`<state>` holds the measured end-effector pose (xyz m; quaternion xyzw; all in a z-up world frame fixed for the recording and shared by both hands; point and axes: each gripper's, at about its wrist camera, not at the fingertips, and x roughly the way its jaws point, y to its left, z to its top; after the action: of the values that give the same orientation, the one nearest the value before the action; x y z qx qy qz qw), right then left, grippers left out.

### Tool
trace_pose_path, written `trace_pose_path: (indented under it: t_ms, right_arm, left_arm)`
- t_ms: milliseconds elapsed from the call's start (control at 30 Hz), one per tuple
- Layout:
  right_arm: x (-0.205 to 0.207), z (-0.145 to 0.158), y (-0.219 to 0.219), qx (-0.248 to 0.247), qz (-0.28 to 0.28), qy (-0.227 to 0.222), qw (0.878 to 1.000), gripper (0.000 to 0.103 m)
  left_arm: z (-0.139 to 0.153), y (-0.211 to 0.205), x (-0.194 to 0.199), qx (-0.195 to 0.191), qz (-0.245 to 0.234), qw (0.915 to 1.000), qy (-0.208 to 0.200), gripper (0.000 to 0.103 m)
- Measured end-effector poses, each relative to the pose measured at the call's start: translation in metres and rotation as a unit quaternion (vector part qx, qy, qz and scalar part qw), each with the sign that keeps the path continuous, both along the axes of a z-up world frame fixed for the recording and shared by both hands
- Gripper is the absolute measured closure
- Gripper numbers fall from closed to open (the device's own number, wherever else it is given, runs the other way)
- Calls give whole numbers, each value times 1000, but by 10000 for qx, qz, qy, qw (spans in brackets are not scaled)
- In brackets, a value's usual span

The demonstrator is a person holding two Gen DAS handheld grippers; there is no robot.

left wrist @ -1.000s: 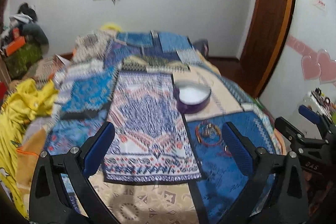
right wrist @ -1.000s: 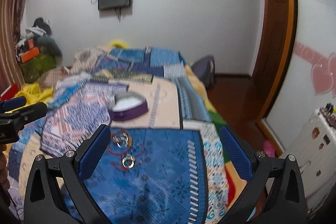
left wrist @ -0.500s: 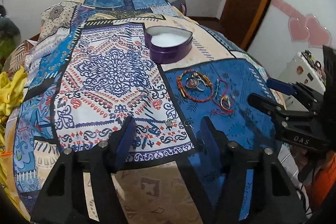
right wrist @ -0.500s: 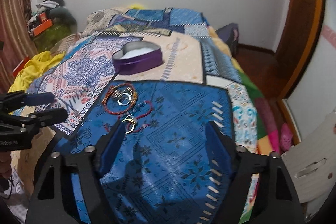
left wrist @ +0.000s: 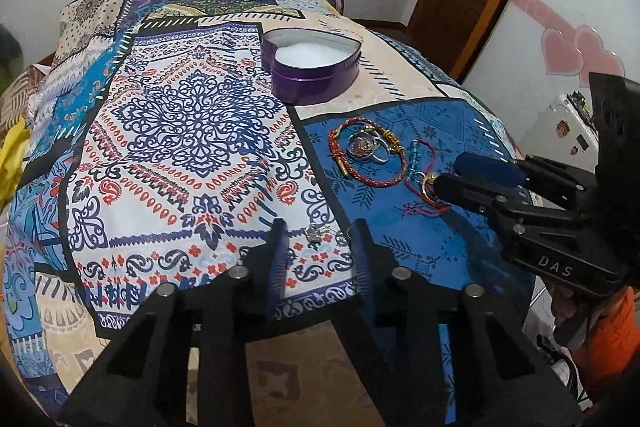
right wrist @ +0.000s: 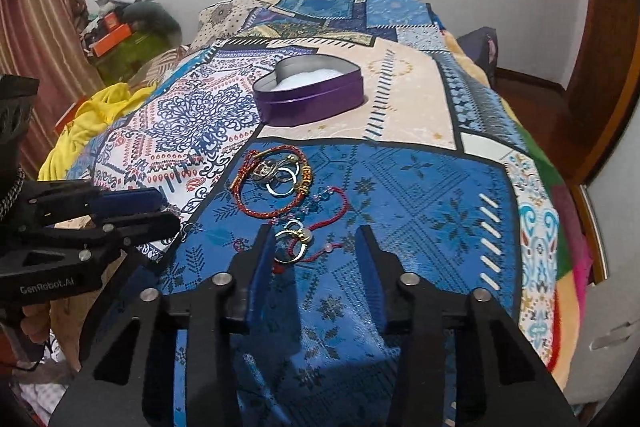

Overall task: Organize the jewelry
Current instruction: 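Grasp a silver earring with the left tool while the right tool grasps a ring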

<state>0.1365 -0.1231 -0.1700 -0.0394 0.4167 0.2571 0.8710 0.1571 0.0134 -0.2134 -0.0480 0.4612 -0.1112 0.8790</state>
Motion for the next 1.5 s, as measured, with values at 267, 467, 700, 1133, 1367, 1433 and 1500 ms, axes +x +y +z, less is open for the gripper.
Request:
trace_pose_path:
  t_ms: [267,467,700,1133,1367,1433,1500]
  right_arm:
    - [4,-3,5,16,130,30,9999,77]
    - [4,-5,10,-19,195,39,9998,93]
    - [3,1,7,37,143,-10,9999,95]
    - [-1,33,-1,201,-88,-376,9991,95]
    - [3,51,0,299,-171,-617,9975,95]
    - [5,54,1,337,-189,-682,9969,95]
    - [9,59,2,388,-211,-756,9962,95]
  left_arm:
    - [-3,4,2,-59,42,10000,-3,93]
    - [-3,5,1,-66,45,10000,-38,95]
    - [3,5,-1,-94,75,9999,-110,95]
    - [45,10,-6,-75,168,9974,-692,95]
    - [61,15,1,-133,304,9951,-937,95]
    - [63,16,5,-141,339,9946,-969,95]
    - [65,17,9,-152,372,9941,-1006,95]
